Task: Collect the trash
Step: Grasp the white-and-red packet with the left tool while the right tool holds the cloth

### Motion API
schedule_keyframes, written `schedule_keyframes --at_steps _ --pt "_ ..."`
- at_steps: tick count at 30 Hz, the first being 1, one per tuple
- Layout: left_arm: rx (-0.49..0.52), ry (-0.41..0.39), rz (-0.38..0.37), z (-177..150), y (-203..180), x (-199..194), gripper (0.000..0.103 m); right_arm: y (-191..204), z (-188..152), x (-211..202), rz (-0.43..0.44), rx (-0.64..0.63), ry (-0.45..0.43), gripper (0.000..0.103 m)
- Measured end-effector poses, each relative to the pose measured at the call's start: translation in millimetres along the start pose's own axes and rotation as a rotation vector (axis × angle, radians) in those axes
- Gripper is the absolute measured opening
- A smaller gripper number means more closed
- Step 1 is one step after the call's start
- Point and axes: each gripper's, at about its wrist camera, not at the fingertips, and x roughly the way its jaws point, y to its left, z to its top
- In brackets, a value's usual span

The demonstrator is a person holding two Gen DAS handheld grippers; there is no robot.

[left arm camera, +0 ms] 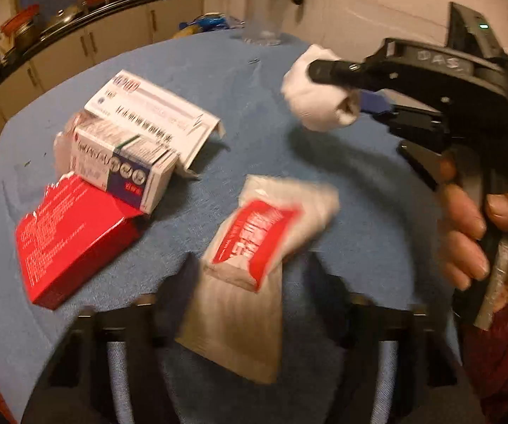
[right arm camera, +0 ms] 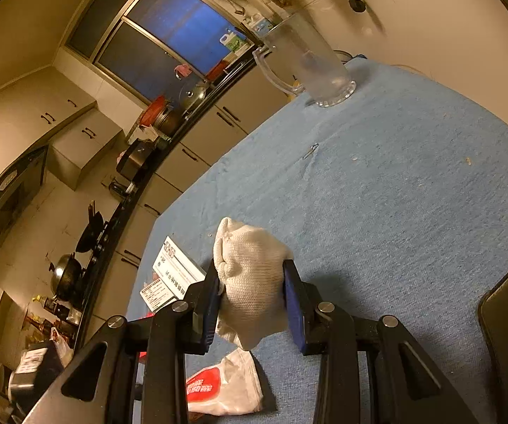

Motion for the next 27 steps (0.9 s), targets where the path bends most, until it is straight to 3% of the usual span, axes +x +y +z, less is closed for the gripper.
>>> schedule_keyframes --at_steps 5,12,17,27 --pt "-0.051 -0.051 0.014 -11 2 -11 0.033 4 -2 1 0.001 -0.018 0.006 0.036" --pt "-0.144 -0.163 0.021 -38 10 -47 0.033 26 -11 8 0.024 -0.128 0.037 0.036" --pt "-0.189 -0.256 0.099 -59 26 -68 0.033 46 -22 13 0.063 -0.226 0.055 0.036" --pt "-0.291 -0.310 0.095 -88 69 -90 0.033 79 -46 27 0.162 -0.369 0.137 0.036"
